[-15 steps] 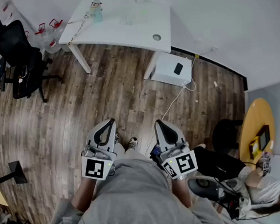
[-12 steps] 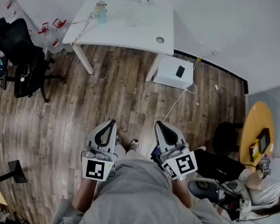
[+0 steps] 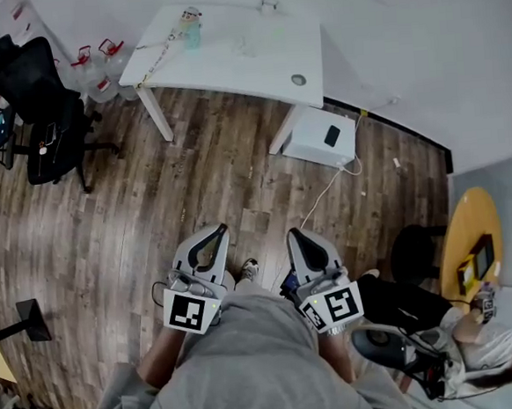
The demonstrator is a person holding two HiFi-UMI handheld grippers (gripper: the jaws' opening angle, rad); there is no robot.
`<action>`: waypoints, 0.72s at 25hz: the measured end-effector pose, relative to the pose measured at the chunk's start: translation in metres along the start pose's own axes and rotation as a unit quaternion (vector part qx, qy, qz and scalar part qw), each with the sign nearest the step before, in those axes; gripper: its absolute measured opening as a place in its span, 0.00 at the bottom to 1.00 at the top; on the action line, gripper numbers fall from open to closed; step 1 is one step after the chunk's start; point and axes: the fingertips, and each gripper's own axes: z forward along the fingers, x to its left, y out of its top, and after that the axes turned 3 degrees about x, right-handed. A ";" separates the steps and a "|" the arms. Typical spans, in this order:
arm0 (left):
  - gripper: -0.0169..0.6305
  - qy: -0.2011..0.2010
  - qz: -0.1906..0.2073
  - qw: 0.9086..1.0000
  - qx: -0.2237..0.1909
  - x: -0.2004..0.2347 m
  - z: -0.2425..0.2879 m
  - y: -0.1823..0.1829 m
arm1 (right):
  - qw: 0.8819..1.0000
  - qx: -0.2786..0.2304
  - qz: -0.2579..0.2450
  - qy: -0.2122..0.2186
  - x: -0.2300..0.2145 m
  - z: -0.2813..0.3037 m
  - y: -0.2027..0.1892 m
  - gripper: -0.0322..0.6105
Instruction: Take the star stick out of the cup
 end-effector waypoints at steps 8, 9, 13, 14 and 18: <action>0.08 0.001 -0.011 1.000 -0.006 0.026 -0.005 -0.002 | 1.000 -0.002 -0.008 -0.001 0.016 0.024 0.006 0.11; 0.08 0.001 -0.009 1.000 -0.007 0.030 -0.005 -0.002 | 1.000 -0.004 -0.009 -0.001 0.018 0.027 0.007 0.11; 0.08 0.001 -0.005 1.000 -0.013 0.044 -0.006 -0.001 | 1.000 -0.006 -0.014 -0.004 0.026 0.037 0.007 0.11; 0.07 0.001 -0.001 1.000 -0.015 0.048 -0.006 -0.001 | 1.000 -0.007 -0.013 -0.005 0.027 0.040 0.007 0.11; 0.07 0.005 0.002 1.000 -0.024 0.060 -0.008 0.005 | 1.000 -0.019 0.003 -0.012 0.028 0.046 0.012 0.11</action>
